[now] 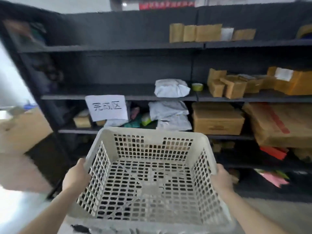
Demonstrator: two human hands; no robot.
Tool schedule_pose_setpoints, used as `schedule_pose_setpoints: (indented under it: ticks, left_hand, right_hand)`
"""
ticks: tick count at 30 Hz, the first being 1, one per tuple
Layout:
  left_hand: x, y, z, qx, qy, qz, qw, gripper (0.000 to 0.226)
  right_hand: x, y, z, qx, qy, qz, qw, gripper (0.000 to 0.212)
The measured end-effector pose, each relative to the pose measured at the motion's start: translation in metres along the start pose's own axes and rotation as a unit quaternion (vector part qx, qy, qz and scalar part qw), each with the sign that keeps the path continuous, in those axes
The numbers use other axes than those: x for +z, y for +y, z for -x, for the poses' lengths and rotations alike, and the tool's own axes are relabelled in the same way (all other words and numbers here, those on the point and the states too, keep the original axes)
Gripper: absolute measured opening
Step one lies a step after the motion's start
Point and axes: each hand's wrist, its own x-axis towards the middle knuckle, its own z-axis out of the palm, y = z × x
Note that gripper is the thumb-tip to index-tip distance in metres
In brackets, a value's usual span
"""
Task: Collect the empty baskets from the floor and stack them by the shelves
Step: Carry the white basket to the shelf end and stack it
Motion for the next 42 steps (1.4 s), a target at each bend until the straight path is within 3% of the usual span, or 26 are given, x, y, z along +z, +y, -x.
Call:
schedule_pose_setpoints:
  ticks: [3,9,13,18,29,37,42]
  left_hand:
    - [-0.042,-0.076,0.022,-0.077,0.06,0.025,0.995,0.042]
    - [-0.104,-0.195,0.044,-0.157,0.106,-0.022,0.982,0.047]
    - [-0.125,-0.261,0.024,-0.195,0.114,-0.034,0.974,0.037]
    - [-0.133,-0.323,-0.022,-0.213,0.103,-0.013,0.972,0.043]
    - [-0.123,-0.324,-0.195,-0.118,0.013,-0.003,0.993,0.048]
    - [-0.061,-0.295,-0.334,-0.071,-0.027,-0.002,0.997,0.043]
    - [-0.022,-0.292,-0.41,-0.059,-0.054,-0.002,0.997,0.04]
  right_hand:
    - [0.058,-0.046,0.023,-0.059,-0.065,-0.001,0.996,0.047]
    - [0.148,-0.114,0.084,-0.138,-0.139,0.024,0.98,0.033]
    - [0.204,-0.153,0.119,-0.138,-0.177,0.004,0.974,0.05]
    - [0.264,-0.182,0.147,-0.123,-0.191,0.009,0.974,0.048]
    - [0.324,-0.228,0.126,-0.054,-0.117,0.023,0.991,0.032]
    - [0.386,-0.254,0.043,-0.017,-0.077,0.029,0.996,0.029]
    - [0.43,-0.261,0.002,0.009,-0.077,0.01,0.997,0.039]
